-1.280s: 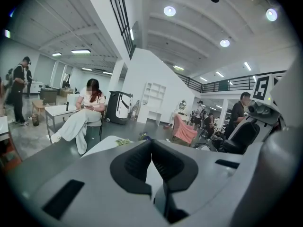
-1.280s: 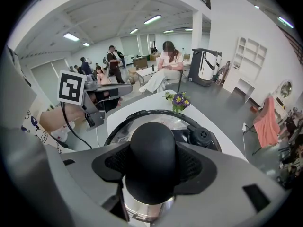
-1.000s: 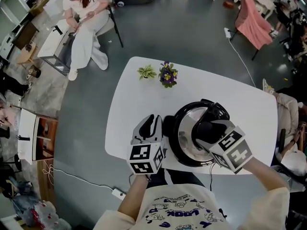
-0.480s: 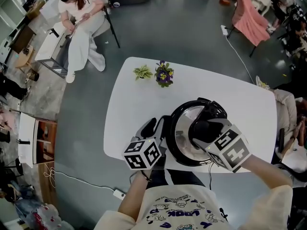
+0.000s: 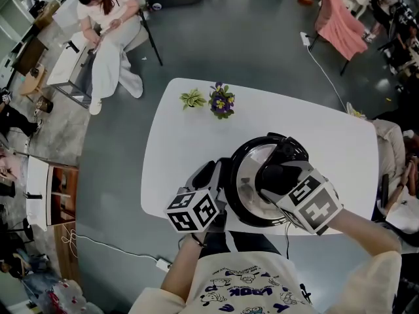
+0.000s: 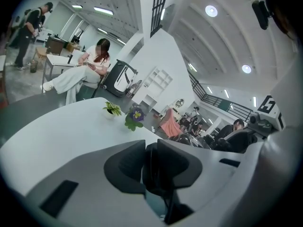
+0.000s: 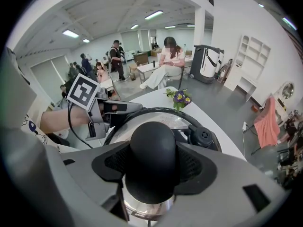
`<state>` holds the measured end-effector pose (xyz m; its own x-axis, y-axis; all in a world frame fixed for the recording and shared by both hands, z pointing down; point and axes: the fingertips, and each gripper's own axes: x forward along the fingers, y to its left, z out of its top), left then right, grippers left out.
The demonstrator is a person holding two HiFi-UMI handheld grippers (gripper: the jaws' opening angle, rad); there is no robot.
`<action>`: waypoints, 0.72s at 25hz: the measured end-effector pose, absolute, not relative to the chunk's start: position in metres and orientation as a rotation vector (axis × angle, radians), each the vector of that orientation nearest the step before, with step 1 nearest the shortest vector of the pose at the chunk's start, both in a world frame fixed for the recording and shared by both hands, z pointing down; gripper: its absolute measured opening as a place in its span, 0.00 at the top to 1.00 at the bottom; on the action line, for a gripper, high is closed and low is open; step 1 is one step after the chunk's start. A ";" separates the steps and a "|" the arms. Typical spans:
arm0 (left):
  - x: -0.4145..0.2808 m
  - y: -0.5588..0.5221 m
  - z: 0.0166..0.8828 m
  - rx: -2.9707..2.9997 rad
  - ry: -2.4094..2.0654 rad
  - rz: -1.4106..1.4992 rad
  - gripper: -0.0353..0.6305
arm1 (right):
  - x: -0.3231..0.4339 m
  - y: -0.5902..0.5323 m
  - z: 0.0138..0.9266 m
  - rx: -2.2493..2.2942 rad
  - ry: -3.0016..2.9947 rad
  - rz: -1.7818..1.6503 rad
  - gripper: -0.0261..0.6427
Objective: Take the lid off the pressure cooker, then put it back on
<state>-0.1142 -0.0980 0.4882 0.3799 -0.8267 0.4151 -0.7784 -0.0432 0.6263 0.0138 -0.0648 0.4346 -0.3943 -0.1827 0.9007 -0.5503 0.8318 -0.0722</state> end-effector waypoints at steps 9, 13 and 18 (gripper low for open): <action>-0.114 -0.098 0.488 1.806 -1.417 -0.093 0.82 | 0.015 -0.065 0.434 0.529 -1.976 0.417 0.52; -0.115 -0.099 0.488 1.798 -1.412 -0.104 0.83 | 0.015 -0.066 0.435 0.523 -1.974 0.408 0.52; -0.114 -0.098 0.486 1.796 -1.410 -0.107 0.83 | 0.015 -0.064 0.434 0.501 -1.982 0.403 0.51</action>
<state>-0.1144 -0.0985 0.4861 0.3667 -0.8378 0.4046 -0.7670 -0.0261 0.6411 0.0147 -0.0637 0.4337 -0.4043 -0.1724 0.8982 -0.5092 0.8582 -0.0645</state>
